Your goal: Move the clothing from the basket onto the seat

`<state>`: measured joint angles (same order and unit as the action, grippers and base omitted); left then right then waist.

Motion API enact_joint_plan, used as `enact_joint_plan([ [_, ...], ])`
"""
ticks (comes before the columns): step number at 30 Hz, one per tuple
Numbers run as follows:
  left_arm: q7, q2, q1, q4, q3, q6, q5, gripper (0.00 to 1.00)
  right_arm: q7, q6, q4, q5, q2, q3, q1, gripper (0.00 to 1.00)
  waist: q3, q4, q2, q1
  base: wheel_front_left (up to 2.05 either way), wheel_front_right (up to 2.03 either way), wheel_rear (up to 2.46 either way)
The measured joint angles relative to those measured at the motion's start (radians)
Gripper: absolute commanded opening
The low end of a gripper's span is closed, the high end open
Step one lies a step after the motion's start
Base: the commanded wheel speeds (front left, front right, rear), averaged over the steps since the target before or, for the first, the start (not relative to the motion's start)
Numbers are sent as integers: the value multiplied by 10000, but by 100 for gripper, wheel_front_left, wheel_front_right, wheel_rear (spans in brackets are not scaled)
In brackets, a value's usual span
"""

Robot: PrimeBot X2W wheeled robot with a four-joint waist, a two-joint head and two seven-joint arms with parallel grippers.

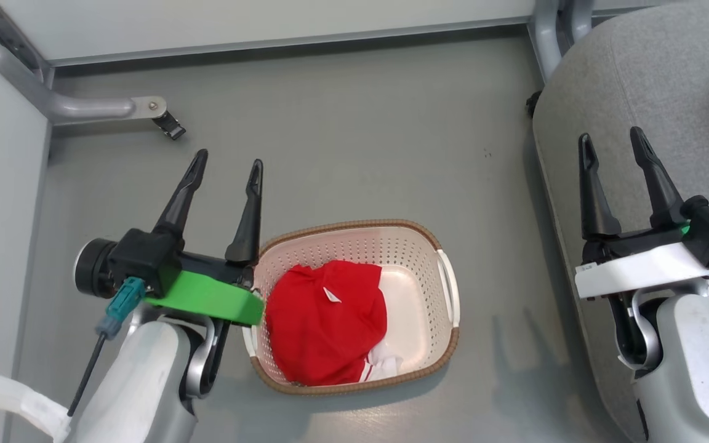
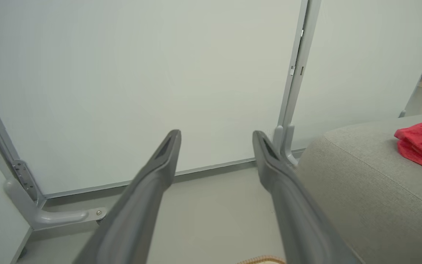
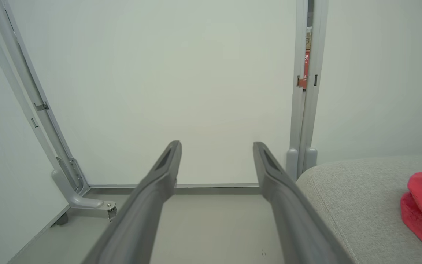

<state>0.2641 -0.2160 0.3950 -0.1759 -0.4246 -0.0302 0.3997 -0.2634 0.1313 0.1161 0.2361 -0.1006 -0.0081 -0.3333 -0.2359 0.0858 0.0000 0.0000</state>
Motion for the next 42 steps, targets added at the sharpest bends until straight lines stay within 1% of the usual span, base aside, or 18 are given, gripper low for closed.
enact_joint_plan([
  [4, 0, 224, -505, 107, 834, 123, -380, 100, 0, 0, -217, -261, 219, 73, 325, 100, 282, 209, 0, 0, 0, 0, 0],
  [5, 0, 337, -747, 169, 1229, 148, -543, 100, 0, 0, -307, -382, 265, 119, 510, 100, 415, 274, 0, 0, 0, 0, 0],
  [6, 0, 416, -898, 224, 1425, 203, -635, 100, 2, 0, -376, -466, 291, 146, 612, 100, 489, 300, 0, 0, 0, 0, 0],
  [13, 0, 857, -1872, 497, 2431, 445, -1333, 100, 0, 0, -752, -725, 441, 90, 1492, 100, 895, 353, 0, 0, 0, 0, 0],
  [18, 0, 1114, -2346, 558, 2953, 654, -1653, 100, 0, 0, -922, -754, 479, -23, 2126, 100, 1137, 345, 0, 0, 0, 0, 0],
  [28, 0, 1459, -2851, 431, 3354, 1018, -2082, 100, 0, 0, -1139, -493, 510, 176, 3225, 100, 1521, 370, 0, 0, 0, 0, 0],
  [34, 0, 1549, -3020, 343, 3521, 1112, -2265, 100, 0, 0, -1208, -504, 514, 372, 3673, 100, 1650, 376, 0, 0, 0, 0, 0],
  [42, 0, 1601, -3085, 222, 3647, 1185, -2633, 100, 0, 0, -1254, -690, 514, 428, 3763, 100, 1635, 380, 0, 0, 0, 0, 0],
])
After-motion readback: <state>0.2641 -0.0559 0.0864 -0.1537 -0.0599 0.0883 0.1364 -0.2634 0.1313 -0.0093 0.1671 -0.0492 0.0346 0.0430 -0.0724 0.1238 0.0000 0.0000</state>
